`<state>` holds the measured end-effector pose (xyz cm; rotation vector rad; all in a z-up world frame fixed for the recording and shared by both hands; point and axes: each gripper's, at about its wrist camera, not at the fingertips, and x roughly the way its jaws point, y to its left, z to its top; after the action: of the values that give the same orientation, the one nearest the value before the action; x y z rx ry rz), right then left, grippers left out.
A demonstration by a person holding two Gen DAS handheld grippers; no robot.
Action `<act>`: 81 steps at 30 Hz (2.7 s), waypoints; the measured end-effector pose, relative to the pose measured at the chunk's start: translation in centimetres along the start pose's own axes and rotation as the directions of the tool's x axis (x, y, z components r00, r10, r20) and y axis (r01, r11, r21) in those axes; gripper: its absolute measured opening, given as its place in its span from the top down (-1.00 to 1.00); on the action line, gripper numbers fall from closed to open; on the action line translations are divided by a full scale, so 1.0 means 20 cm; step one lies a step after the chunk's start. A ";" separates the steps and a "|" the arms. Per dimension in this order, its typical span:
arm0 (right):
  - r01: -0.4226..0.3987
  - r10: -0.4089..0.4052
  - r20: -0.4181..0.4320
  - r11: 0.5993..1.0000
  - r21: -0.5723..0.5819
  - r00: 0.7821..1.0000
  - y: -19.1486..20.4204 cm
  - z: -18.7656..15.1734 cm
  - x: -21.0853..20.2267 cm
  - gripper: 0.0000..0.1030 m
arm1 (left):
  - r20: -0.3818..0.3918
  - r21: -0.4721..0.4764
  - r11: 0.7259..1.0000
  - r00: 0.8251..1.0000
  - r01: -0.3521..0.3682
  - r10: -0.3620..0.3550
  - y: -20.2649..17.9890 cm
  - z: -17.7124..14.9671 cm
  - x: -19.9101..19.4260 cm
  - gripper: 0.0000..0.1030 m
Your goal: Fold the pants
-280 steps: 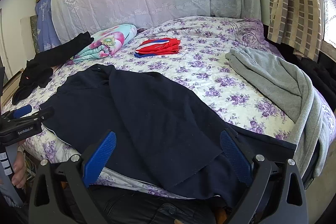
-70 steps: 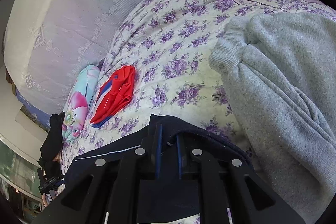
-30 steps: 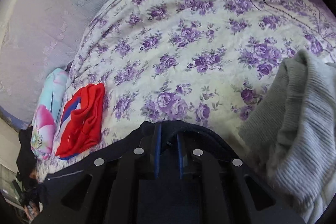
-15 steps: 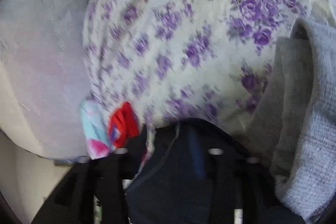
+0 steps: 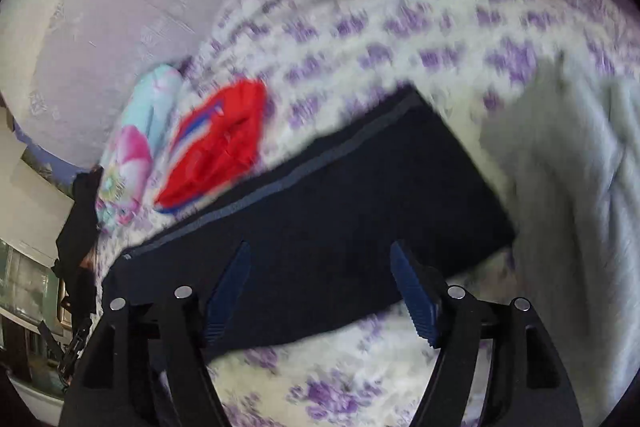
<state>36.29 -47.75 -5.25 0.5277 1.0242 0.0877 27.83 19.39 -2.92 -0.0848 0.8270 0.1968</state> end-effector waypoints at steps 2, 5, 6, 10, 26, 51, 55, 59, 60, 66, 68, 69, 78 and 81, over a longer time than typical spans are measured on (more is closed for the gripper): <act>0.179 -0.179 0.020 0.983 0.034 0.984 -0.12 0.01 0.02 -0.29 | -0.046 0.025 0.999 0.998 -0.030 0.032 -0.02 -0.05 0.07 -0.39; 0.276 -0.281 0.092 0.959 0.063 0.955 -0.25 0.06 -0.10 0.28 | -0.126 0.033 0.997 0.990 -0.064 0.067 0.01 -0.11 0.18 -0.50; 0.216 -0.226 0.091 0.971 0.103 0.970 -0.27 0.04 -0.16 0.22 | -0.125 0.010 0.998 0.990 -0.058 0.059 0.03 -0.11 0.18 -0.53; 0.282 -0.266 0.232 0.959 -0.038 0.936 -0.08 -0.14 -0.49 -0.50 | -0.055 -0.055 0.995 0.995 -0.084 0.081 0.10 -0.08 0.04 -0.51; 0.162 -0.143 0.212 0.984 -0.073 0.967 -0.29 -1.64 -1.23 -0.70 | -0.053 -0.098 0.995 0.998 0.035 -0.040 0.15 -0.38 -0.15 -0.51; 0.034 -0.021 0.256 0.998 -0.045 0.967 -0.41 -1.83 -1.02 0.94 | -0.089 -0.199 0.980 0.996 -0.020 0.003 0.24 -0.60 -0.20 -0.52; 0.000 0.012 0.290 0.999 -0.042 0.957 -0.40 -1.66 -1.10 0.95 | -0.091 -0.199 0.980 0.996 -0.002 -0.016 0.25 -0.60 -0.22 -0.50; 0.022 -0.001 0.294 0.997 -0.069 0.956 -0.36 -1.45 -1.11 0.95 | -0.084 -0.202 0.979 0.996 0.007 -0.024 0.26 -0.60 -0.23 -0.50; 0.018 0.004 0.287 0.997 -0.073 0.958 -0.35 -1.40 -1.11 0.96 | -0.086 -0.219 0.976 0.996 0.004 -0.024 0.27 -0.60 -0.22 -0.50; 0.036 -0.006 0.272 0.994 -0.107 0.962 -0.27 -1.11 -1.05 0.96 | -0.115 -0.269 0.962 0.993 -0.037 0.006 0.34 -0.54 -0.17 -0.55; 0.037 -0.004 0.273 0.993 -0.115 0.962 -0.25 -1.03 -1.04 0.96 | -0.108 -0.260 0.961 0.992 -0.094 0.067 0.37 -0.52 -0.19 -0.55; 0.036 -0.002 0.275 0.992 -0.119 0.961 -0.24 -1.00 -1.04 0.96 | -0.107 -0.264 0.958 0.991 -0.111 0.086 0.39 -0.52 -0.20 -0.54; 0.030 -0.007 0.244 0.995 -0.091 0.970 -0.26 -0.85 -0.90 0.96 | -0.163 -0.283 0.958 0.987 -0.045 -0.002 0.40 -0.49 -0.09 -0.54; 0.028 -0.010 0.232 0.997 -0.076 0.973 -0.29 -0.85 -0.86 0.96 | -0.159 -0.286 0.958 0.987 -0.027 -0.020 0.40 -0.50 -0.08 -0.44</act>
<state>12.14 -51.79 -1.18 0.4447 0.7944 0.0474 17.99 25.41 -8.53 -0.3772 0.9548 0.3160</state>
